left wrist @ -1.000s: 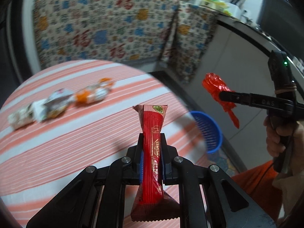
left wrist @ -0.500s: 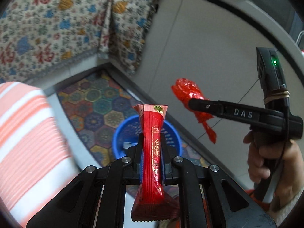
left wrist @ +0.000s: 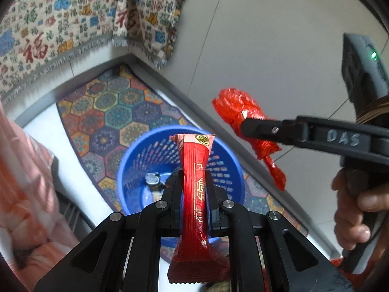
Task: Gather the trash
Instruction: 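Carry the candy bar and red bag over the blue wastebasket, then open both grippers to drop the candy bar and bag into the basket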
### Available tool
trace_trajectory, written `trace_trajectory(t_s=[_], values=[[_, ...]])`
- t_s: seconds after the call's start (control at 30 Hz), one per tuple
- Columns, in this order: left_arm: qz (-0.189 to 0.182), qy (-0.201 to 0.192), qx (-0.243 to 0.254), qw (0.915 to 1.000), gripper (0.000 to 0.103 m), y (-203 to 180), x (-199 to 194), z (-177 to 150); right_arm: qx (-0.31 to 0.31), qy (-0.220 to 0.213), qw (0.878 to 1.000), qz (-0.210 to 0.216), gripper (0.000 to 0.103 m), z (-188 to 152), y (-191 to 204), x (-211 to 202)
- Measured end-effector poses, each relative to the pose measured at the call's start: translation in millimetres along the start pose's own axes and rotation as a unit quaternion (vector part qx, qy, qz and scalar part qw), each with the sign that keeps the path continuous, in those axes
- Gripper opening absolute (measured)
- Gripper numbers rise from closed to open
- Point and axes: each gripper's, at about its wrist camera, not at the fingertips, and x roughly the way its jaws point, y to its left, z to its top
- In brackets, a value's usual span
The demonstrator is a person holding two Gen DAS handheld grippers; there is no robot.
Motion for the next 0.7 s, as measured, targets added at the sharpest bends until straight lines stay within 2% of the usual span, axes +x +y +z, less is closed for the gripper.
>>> trace_trajectory(t_s=[0.2, 0.4, 0.63, 0.7], values=[[0.004, 0.009, -0.008, 0.9999, 0.013, 1.4, 18.9, -0.8, 0.012, -0.001, 1.0, -0.006, 0.049, 4.8, -6.9, 8.5], [0.007, 0.001, -0.018, 0.9998, 0.042, 4.6, 24.3, 4.4, 0.018, -0.003, 1.0, -0.013, 0.053, 7.1, -13.5, 14.3], [0.008, -0.009, -0.036, 0.9993, 0.055, 14.8, 17.2, 12.5, 0.016, 0.001, 1.0, -0.014, 0.057, 9.2, -11.6, 17.1], [0.01, -0.013, -0.042, 0.999, 0.057, 16.6, 9.0, 13.3, 0.012, 0.0, 1.0, -0.015, 0.062, 9.1, -8.8, 15.9]])
